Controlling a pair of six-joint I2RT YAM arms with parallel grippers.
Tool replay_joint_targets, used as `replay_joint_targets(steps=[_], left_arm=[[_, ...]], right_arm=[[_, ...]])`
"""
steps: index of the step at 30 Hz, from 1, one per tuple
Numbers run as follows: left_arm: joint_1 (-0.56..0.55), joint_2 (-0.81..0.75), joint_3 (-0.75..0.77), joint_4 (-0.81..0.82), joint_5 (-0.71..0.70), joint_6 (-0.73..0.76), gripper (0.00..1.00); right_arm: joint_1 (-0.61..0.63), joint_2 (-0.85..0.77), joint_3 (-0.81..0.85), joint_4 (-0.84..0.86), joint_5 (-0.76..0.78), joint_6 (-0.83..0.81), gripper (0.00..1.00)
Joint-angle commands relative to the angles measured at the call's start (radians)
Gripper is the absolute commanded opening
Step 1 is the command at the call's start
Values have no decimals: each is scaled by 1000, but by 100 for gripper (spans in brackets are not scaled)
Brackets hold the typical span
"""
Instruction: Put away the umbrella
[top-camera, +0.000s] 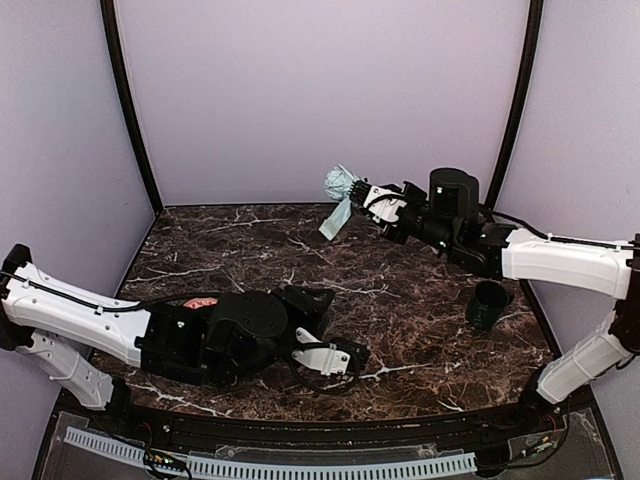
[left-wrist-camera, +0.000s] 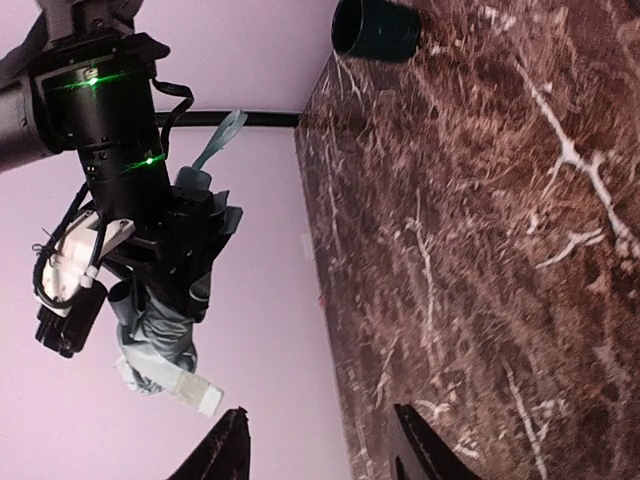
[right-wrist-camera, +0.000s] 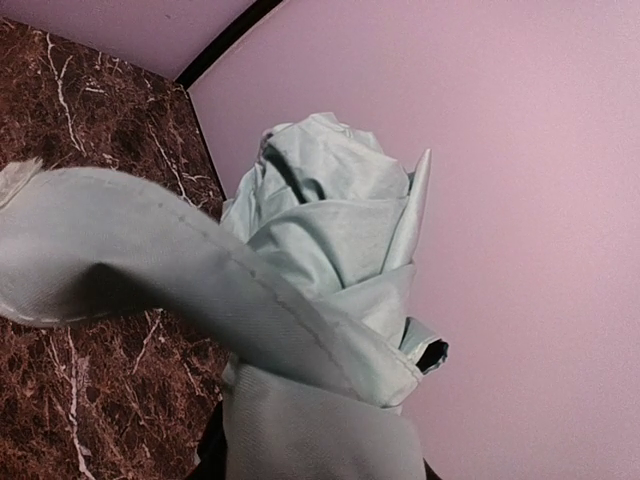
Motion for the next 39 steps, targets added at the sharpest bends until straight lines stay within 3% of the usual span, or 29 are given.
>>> replay_joint_targets(steps=[1, 8, 10, 15, 18, 21, 24, 28, 30, 33, 37, 38, 39], left_arm=[[131, -207, 17, -110, 415, -522, 48], [507, -427, -184, 156, 933, -1122, 51], [570, -426, -201, 199, 1042, -1233, 58], [705, -331, -133, 228, 1306, -1411, 81], [726, -246, -58, 210, 1400, -1416, 97], [725, -192, -45, 261, 1446, -1428, 99], [715, -156, -47, 327, 1491, -1436, 96], [676, -107, -11, 284, 1430, -1383, 89], [673, -98, -13, 306, 1413, -1385, 79], [661, -102, -20, 335, 1391, -1359, 55], [636, -85, 14, 260, 1356, -1303, 54], [631, -82, 17, 251, 1347, -1294, 50], [629, -78, 19, 250, 1337, -1288, 40]], right_arm=[[8, -70, -41, 196, -34, -97, 0], [17, -113, -41, 177, -116, -184, 0], [27, -111, -20, 152, -117, -206, 0], [49, -110, 34, 79, -152, -242, 0], [70, -112, 52, 54, -154, -255, 0], [88, -107, 63, 45, -141, -265, 0], [98, -93, 73, 40, -129, -270, 0], [103, -82, 86, 42, -127, -269, 0], [104, -81, 88, 44, -133, -269, 0], [106, -81, 85, 44, -130, -266, 0], [106, -89, 81, 45, -128, -258, 0], [106, -90, 80, 46, -131, -255, 0], [106, -91, 79, 46, -133, -251, 0]])
